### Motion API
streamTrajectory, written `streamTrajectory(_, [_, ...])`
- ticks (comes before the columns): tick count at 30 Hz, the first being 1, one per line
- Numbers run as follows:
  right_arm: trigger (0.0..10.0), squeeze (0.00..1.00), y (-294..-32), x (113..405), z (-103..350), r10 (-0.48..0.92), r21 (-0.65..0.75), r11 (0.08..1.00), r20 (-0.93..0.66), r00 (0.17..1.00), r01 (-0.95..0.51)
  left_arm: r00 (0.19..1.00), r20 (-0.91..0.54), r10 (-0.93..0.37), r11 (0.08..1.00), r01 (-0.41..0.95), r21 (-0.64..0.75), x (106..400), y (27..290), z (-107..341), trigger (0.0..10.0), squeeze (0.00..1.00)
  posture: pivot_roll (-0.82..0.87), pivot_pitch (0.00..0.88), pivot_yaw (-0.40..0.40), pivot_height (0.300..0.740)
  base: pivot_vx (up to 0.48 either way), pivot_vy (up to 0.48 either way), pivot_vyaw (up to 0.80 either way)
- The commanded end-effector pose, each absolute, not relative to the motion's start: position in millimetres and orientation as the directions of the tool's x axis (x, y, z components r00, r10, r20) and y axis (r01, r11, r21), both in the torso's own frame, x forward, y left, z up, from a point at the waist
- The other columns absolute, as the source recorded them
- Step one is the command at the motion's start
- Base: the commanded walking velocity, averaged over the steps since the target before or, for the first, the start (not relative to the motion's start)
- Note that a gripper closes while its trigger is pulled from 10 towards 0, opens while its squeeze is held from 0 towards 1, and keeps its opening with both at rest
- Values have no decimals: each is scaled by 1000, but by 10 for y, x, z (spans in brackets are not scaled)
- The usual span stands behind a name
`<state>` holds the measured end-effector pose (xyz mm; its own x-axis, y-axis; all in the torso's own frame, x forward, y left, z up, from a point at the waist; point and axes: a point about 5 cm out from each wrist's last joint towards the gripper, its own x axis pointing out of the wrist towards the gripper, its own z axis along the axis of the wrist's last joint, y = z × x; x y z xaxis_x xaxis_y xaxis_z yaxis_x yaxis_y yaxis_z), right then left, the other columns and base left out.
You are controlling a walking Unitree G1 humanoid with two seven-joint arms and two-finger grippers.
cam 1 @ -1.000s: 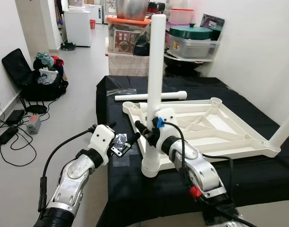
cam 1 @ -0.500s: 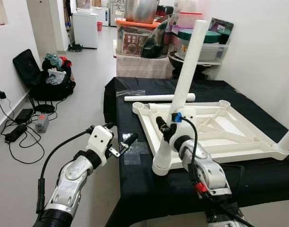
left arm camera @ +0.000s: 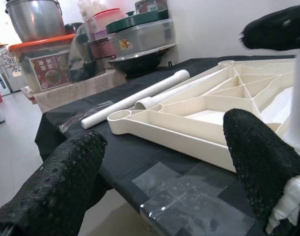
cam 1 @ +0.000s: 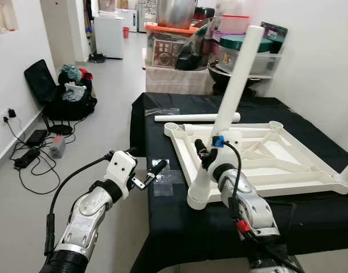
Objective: Building children table
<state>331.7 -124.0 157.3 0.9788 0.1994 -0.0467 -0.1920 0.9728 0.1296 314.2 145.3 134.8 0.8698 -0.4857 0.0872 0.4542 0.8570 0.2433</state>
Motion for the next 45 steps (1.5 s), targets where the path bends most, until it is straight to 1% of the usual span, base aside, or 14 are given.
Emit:
streamTrajectory(1, [10000, 0, -1144, 3195, 1356, 351, 153, 930, -109, 930, -334, 865, 80, -496, 850, 464, 251, 3141, 1444, 1331, 10000, 0, 36, 0, -80, 740, 0, 0, 0])
streamTrajectory(2, [10000, 0, -1080, 3164, 1398, 418, 157, 902, -77, 905, -403, 865, 79, -496, 850, 464, 251, 3143, 1447, 1332, 10000, 0, 34, 0, -79, 740, 0, 0, 0])
streamTrajectory(3, [10000, 0, -1052, 3147, 1417, 448, 158, 887, -62, 892, -434, 865, 80, -496, 850, 464, 251, 3144, 1448, 1333, 10000, 0, 34, 0, -79, 740, 0, 0, 0])
streamTrajectory(4, [10000, 0, -1037, 3118, 1478, 522, 144, 847, -34, 852, -512, 864, 80, -497, 849, 465, 252, 3151, 1443, 1339, 10000, 0, 33, 0, -76, 740, 0, 0, 0])
streamTrajectory(6, [10000, 0, -1038, 3081, 1578, 615, 126, 782, 7, 788, -611, 862, 82, -501, 847, 468, 252, 3160, 1432, 1346, 10000, 0, 32, 0, -74, 740, 0, 0, 0])
streamTrajectory(7, [10000, 0, -1052, 3066, 1638, 654, 122, 748, 31, 756, -652, 860, 82, -503, 846, 470, 252, 3162, 1422, 1349, 10000, 0, 36, 0, -78, 740, 0, 0, 0])
streamTrajectory(10, [10000, 0, -1104, 3051, 1720, 709, 124, 693, 61, 703, -710, 859, 84, -505, 845, 472, 251, 3155, 1409, 1351, 10000, 0, 43, 0, -83, 740, 0, 0, 0])
streamTrajectory(14, [10000, 0, -1151, 3063, 1721, 730, 126, 671, 61, 680, -731, 862, 84, -500, 848, 468, 249, 3133, 1432, 1344, 10000, 0, 51, 0, -88, 740, 0, 0, 0])
streamTrajectory(18, [10000, 0, -1214, 3076, 1673, 775, 123, 620, 54, 629, -775, 866, 78, -493, 851, 462, 250, 3115, 1455, 1324, 10000, 0, 60, 0, -97, 740, 0, 0, 0])
streamTrajectory(26, [10000, 0, -1357, 3127, 1677, 816, 111, 571, 30, 577, -814, 868, 81, -491, 853, 459, 249, 3103, 1455, 1331, 10000, 0, 80, 0, -111, 740, 0, 0, 0])
streamTrajectory(28, [10000, 0, -1394, 3145, 1690, 835, 98, 546, 17, 550, -832, 872, 78, -483, 856, 452, 250, 3081, 1489, 1326, 10000, 0, 88, 0, -117, 740, 0, 0, 0])
streamTrajectory(33, [10000, 0, -1371, 3156, 1692, 849, 85, 526, 11, 529, -846, 878, 72, -474, 860, 444, 252, 3057, 1527, 1314, 10000, 0, 90, 0, -120, 740, 0, 0, 0])
streamTrajectory(38, [10000, 0, -1285, 3124, 1657, 861, 72, 505, 18, 508, -860, 874, 72, -480, 857, 450, 251, 3065, 1495, 1313, 10000, 0, 86, 0, -114, 740, 0, 0, 0])
streamTrajectory(45, [10000, 0, -1272, 3087, 1621, 867, 75, 495, 22, 498, -866, 872, 73, -484, 855, 453, 252, 3075, 1487, 1326, 10000, 0, 84, 0, -109, 740, 0, 0, 0])
